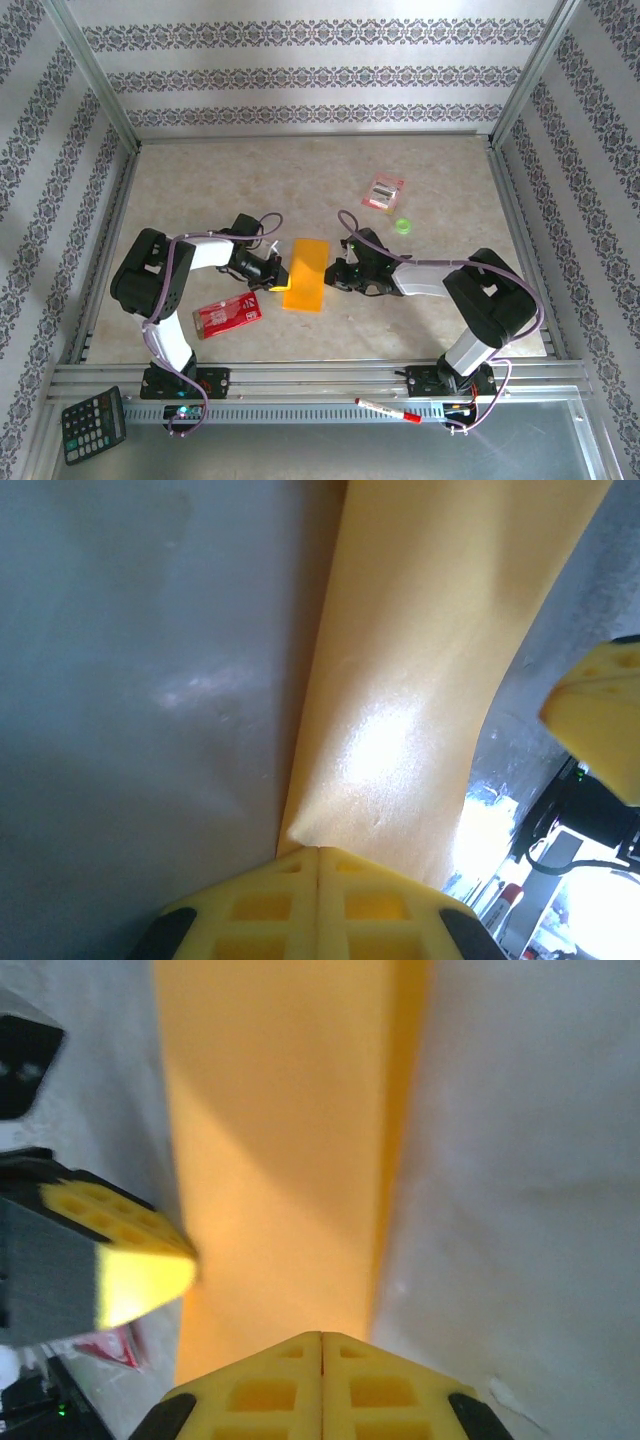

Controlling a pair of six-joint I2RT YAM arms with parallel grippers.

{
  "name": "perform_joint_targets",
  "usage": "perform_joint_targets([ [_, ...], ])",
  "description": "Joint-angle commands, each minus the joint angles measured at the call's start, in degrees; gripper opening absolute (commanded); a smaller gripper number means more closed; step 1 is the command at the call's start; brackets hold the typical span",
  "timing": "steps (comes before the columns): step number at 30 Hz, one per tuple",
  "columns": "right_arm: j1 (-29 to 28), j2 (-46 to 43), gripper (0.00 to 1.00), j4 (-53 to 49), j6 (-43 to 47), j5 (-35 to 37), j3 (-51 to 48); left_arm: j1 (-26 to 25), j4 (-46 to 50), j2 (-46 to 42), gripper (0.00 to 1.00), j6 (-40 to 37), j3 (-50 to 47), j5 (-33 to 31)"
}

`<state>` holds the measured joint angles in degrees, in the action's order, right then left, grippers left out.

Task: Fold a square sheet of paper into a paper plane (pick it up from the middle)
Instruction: First fold in half a square sheet of paper at the center of the table.

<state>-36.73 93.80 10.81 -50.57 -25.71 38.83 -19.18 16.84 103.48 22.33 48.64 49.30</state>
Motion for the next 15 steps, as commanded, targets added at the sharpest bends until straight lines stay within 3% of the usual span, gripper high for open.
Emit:
perform_joint_targets([
  [1,-0.2,2.5,0.04,1.7,2.1,-5.1,5.4,-2.4,-1.3,4.4,0.0,-3.4,0.3,-5.8],
  [15,-4.1,15.9,0.0,1.9,-0.5,-7.0,17.9,-2.4,0.3,4.9,0.0,-3.3,0.7,-7.8],
])
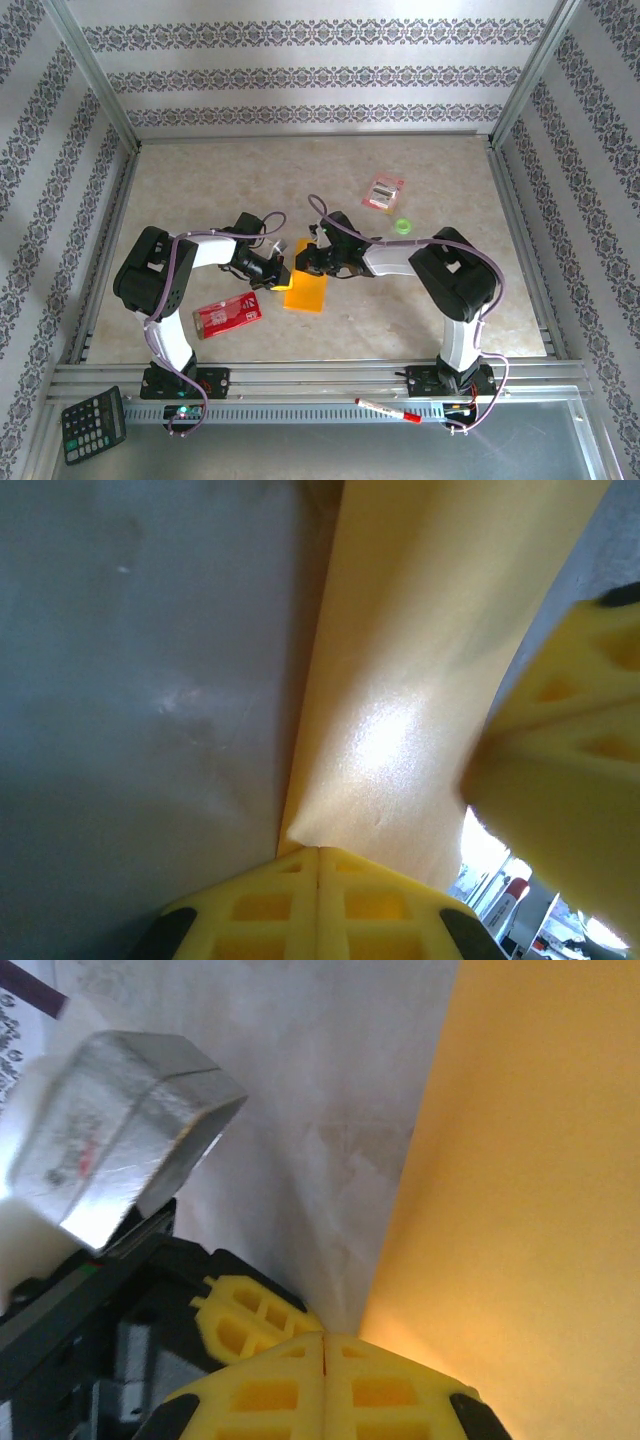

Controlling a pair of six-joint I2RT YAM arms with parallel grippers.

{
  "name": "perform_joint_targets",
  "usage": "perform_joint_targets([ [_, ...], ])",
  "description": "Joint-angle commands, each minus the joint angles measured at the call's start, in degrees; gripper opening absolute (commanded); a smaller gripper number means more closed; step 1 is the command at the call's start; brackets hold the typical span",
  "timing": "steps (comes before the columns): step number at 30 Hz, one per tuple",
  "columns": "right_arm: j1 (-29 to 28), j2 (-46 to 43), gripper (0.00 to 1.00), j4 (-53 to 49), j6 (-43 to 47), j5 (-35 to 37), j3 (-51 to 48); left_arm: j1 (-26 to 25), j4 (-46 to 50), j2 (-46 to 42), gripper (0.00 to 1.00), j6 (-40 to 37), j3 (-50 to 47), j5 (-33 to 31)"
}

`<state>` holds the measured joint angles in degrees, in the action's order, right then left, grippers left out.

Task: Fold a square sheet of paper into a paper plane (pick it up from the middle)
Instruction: First fold in half a square sheet of paper at the center of the table.

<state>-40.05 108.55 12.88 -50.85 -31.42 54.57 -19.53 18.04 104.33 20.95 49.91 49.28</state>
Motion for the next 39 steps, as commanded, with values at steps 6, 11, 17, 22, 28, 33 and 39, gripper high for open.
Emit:
perform_joint_targets([
  [6,-0.9,3.5,0.0,-2.0,0.8,-0.7,4.3,-2.0,-0.9,4.5,0.0,-1.9,-0.5,-7.8],
  [11,-1.0,5.0,0.0,-3.8,2.1,0.7,5.7,-2.0,-1.0,4.5,0.0,-1.8,-0.6,-7.8],
  [17,-0.8,7.6,0.0,-5.7,3.3,2.3,7.7,-2.0,-1.1,4.5,0.0,-1.5,-1.0,-8.0],
  [22,0.1,8.7,0.0,-8.2,3.3,4.4,8.8,-2.1,0.0,4.8,0.0,-0.9,-1.0,-9.1],
  [28,0.9,8.7,0.0,-10.7,3.4,7.0,9.5,-2.1,1.5,5.1,0.0,-0.6,-1.4,-10.0],
  [33,1.9,8.9,0.0,-10.7,3.1,6.7,10.4,-2.6,3.3,6.2,0.0,-0.5,-0.5,-11.7],
  [39,2.8,9.8,0.0,-11.1,3.0,6.3,11.7,-3.7,5.0,6.8,0.0,0.7,-0.2,-15.4],
])
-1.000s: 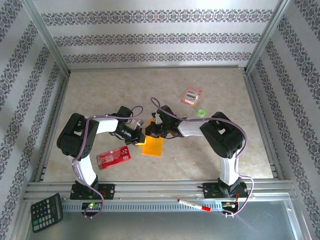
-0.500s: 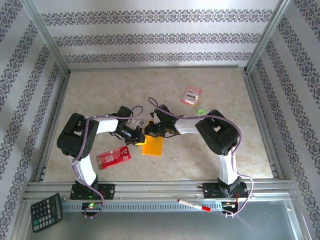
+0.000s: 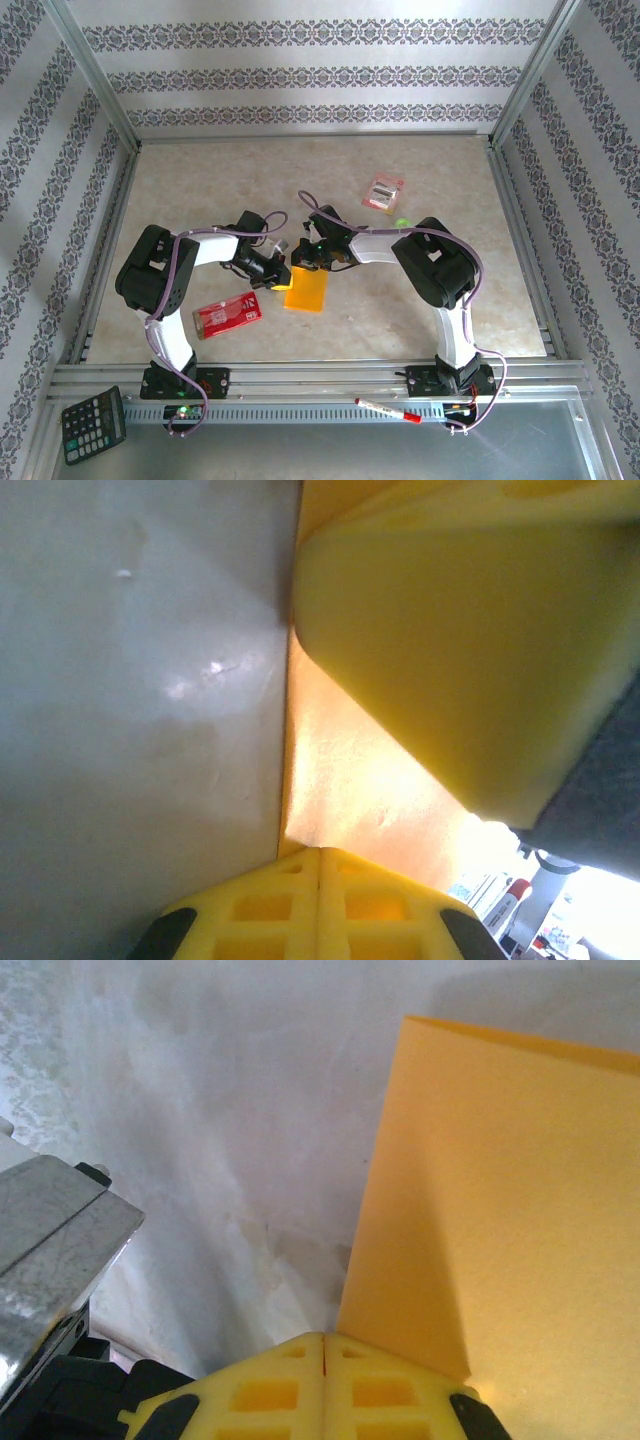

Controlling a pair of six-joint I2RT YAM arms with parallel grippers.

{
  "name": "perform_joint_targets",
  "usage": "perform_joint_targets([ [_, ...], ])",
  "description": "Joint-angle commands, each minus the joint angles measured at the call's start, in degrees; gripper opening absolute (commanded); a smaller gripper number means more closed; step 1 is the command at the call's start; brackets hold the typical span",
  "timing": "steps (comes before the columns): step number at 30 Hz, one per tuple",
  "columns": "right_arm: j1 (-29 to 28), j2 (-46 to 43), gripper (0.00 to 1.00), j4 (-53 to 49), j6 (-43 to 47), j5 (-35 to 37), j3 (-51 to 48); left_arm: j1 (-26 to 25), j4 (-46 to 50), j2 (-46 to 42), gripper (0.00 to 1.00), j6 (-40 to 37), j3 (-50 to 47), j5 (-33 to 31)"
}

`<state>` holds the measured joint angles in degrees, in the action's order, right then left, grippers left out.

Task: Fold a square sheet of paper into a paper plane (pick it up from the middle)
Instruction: First fold in half a square sheet of paper at the center of the table.

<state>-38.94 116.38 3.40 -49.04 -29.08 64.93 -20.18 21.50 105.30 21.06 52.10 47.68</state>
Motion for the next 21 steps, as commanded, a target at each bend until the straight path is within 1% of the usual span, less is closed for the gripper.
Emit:
perform_joint_targets([
  [1,2.0,2.2,0.0,-1.6,1.1,3.8,1.6,-3.2,1.6,5.8,0.0,0.9,-2.4,-14.3],
  [21,6.5,6.4,0.0,-6.1,0.9,3.9,8.5,-4.9,2.3,6.1,0.0,2.0,-3.1,-16.8],
])
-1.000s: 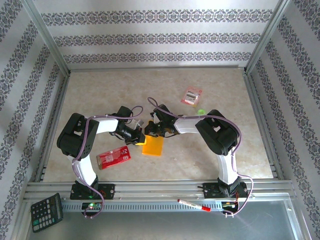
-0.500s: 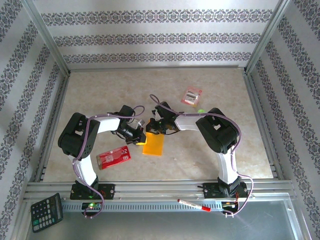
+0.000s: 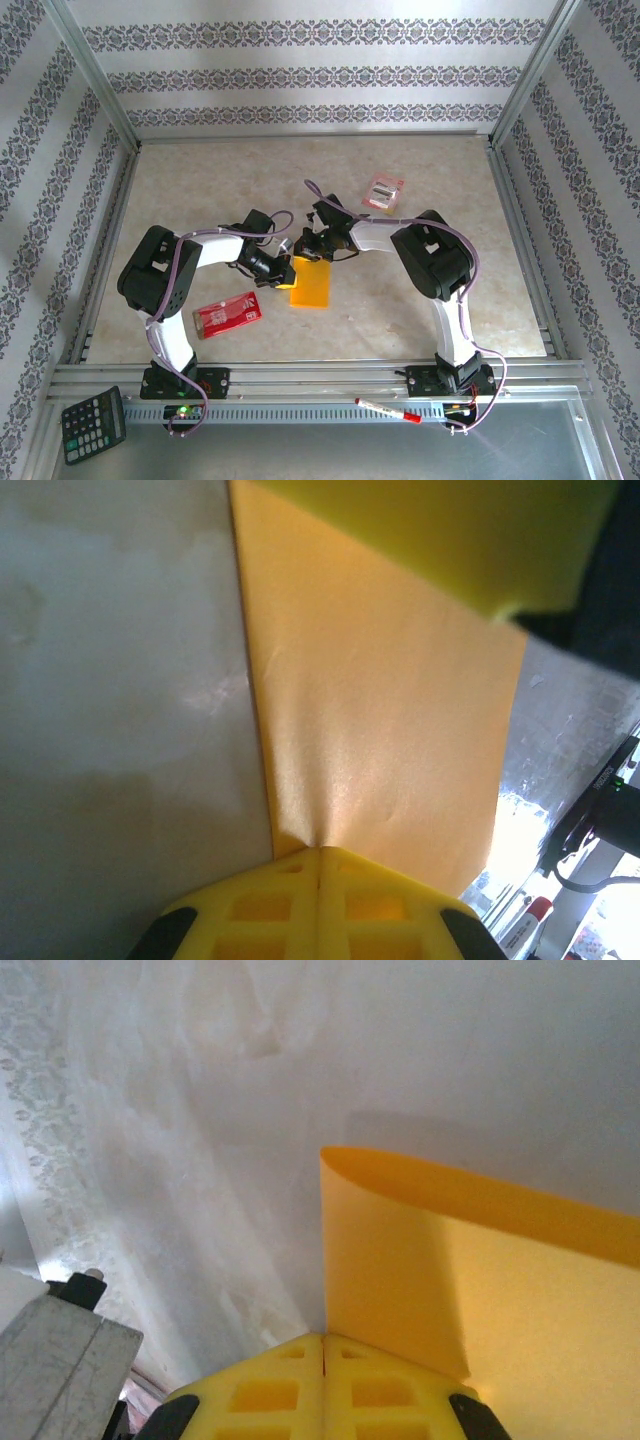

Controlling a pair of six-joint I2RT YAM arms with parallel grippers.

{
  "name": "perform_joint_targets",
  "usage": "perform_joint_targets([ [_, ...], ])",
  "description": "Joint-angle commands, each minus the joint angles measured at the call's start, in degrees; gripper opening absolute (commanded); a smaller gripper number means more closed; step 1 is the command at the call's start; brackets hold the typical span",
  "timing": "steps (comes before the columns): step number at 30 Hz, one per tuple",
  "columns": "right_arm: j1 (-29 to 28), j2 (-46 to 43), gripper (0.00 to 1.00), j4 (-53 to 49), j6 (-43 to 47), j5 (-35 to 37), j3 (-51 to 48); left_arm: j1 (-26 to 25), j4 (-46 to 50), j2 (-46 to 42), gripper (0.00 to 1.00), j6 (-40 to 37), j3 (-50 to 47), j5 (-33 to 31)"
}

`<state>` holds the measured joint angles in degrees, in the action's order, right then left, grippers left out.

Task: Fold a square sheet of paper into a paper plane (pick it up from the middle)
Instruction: First fold in half a square sheet of paper at the center of the table.

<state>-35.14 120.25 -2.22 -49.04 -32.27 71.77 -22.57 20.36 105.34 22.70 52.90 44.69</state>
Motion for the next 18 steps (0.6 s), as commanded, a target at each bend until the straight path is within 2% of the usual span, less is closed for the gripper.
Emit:
perform_joint_targets([
  [1,2.8,2.8,0.0,-0.5,0.8,7.0,2.1,-2.5,3.4,6.1,0.0,0.3,-3.9,-13.7],
  [18,5.0,7.1,0.0,-6.7,1.1,9.5,9.6,-2.7,3.6,6.4,0.0,0.1,-3.6,-13.5],
])
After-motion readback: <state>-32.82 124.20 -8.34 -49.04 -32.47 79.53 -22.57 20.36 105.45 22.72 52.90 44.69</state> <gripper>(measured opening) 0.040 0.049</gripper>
